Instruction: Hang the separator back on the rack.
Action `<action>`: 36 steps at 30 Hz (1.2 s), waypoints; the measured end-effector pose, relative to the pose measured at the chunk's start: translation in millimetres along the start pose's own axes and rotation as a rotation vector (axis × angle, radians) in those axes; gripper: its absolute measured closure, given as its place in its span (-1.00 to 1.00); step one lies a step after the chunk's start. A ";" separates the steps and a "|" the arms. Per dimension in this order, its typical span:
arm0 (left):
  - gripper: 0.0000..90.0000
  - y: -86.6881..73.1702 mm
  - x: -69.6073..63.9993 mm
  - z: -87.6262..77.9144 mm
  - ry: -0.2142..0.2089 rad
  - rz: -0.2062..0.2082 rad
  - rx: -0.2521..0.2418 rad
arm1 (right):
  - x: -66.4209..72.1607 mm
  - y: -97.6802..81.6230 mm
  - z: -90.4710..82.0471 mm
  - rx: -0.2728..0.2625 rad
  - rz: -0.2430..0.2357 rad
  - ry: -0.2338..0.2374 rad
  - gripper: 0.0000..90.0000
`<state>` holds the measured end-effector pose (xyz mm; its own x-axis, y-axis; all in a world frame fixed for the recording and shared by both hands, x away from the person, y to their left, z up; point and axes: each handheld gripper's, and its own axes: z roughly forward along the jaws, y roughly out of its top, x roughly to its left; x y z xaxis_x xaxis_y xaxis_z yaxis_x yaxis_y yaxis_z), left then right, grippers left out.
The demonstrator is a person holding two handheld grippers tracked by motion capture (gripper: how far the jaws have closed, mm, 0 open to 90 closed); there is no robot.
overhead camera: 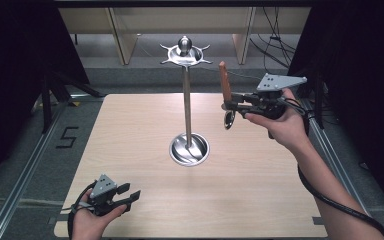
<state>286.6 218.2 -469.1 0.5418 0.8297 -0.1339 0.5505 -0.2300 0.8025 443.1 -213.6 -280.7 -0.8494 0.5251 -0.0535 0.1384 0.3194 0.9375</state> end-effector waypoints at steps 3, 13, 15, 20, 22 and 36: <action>0.10 -0.1 0.2 0.2 -0.004 -0.001 -0.007 | -2.9 1.0 0.4 0.000 -0.015 0.005 0.55; 0.10 -0.2 0.5 0.5 -0.006 -0.002 -0.003 | -5.1 3.7 2.3 0.002 0.002 0.031 0.55; 0.10 -0.2 0.5 0.5 -0.006 -0.001 -0.003 | -5.3 4.4 2.3 0.010 0.004 0.030 0.55; 0.10 -0.3 0.5 0.5 -0.007 -0.002 -0.005 | -5.5 8.9 5.6 0.023 0.003 0.038 0.55; 0.10 -0.2 0.5 0.5 -0.007 -0.002 -0.004 | -4.6 10.2 7.4 0.010 0.006 0.028 0.55; 0.10 -0.2 0.9 0.5 -0.008 -0.001 -0.007 | -7.9 14.7 11.8 0.033 0.007 0.051 0.55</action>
<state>287.2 218.7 -469.7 0.5467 0.8257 -0.1394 0.5468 -0.2259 0.8062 457.8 -203.7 -270.5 -0.8733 0.4864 -0.0288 0.1600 0.3419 0.9260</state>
